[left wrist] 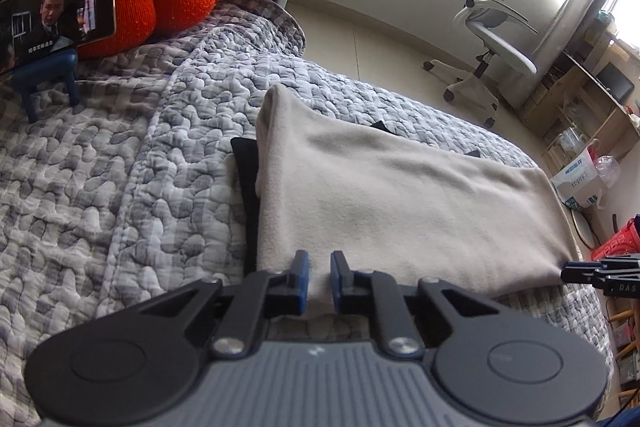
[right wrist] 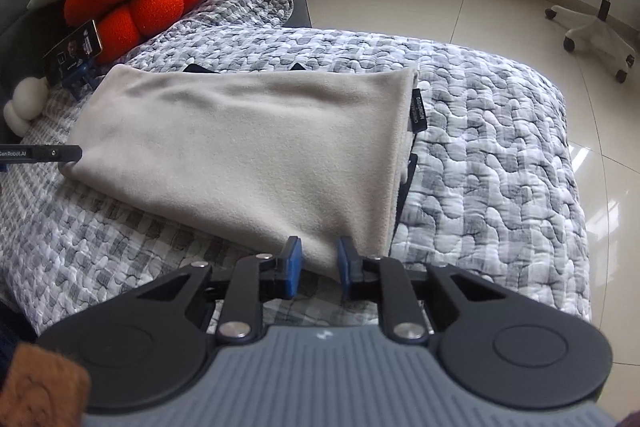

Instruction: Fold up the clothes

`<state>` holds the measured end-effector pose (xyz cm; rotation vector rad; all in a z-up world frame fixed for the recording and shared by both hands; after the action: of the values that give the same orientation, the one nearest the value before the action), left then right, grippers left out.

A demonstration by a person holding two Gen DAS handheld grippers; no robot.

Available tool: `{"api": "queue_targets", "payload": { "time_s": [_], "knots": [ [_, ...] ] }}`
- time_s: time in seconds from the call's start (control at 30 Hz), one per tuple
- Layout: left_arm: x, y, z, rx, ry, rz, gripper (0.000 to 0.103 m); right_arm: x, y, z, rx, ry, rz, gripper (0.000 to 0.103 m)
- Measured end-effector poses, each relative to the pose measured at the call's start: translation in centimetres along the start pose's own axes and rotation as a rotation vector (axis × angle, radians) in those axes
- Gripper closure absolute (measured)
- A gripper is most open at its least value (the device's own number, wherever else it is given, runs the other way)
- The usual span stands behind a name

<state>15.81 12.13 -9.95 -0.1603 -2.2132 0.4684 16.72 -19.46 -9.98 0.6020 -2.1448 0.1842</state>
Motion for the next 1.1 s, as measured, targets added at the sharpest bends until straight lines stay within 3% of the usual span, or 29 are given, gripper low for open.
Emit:
{"api": "queue_targets", "payload": {
  "time_s": [0.23,0.43,0.5,0.57,0.63,0.83,0.97,1.1],
  "knots": [
    [-0.1,0.0,0.1,-0.017,-0.006,-0.034,0.095,0.2,-0.7,0.1,-0.009,0.002,0.003,0.086],
    [-0.1,-0.6,0.2,-0.065,-0.014,-0.07,0.095,0.9,-1.4,0.1,0.003,0.001,0.067,0.086],
    [-0.1,-0.7,0.2,-0.075,-0.015,-0.079,0.095,1.0,-1.7,0.0,-0.005,-0.007,0.088,0.082],
    [-0.2,-0.9,0.2,-0.085,-0.018,-0.089,0.095,1.1,-1.9,-0.2,0.007,-0.011,0.125,0.072],
    [-0.3,-1.0,0.2,-0.094,-0.021,-0.1,0.095,1.1,-1.9,-0.3,0.012,-0.013,0.144,0.073],
    [-0.3,-1.4,0.2,-0.12,-0.028,-0.127,0.095,2.2,-0.4,-2.2,0.086,-0.124,0.184,0.073],
    [-0.4,-1.5,0.2,-0.13,-0.031,-0.141,0.095,2.0,1.6,-3.0,0.146,-0.175,0.157,0.073],
    [-0.5,-1.5,0.2,-0.136,-0.032,-0.145,0.095,0.1,3.3,-2.5,0.205,-0.103,0.135,0.073]
  ]
}}
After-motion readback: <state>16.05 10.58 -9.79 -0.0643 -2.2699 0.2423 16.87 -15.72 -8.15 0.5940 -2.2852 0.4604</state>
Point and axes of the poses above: each gripper's, at about its wrist camera, not at the fingertips, and x roughly against the way its jaws point, y to its left, z to its underside, the point moved 8 cm from there along -x, roughly the way its jaws point, and after that the axes turned 8 degrees about x, right-handed, at the moved point
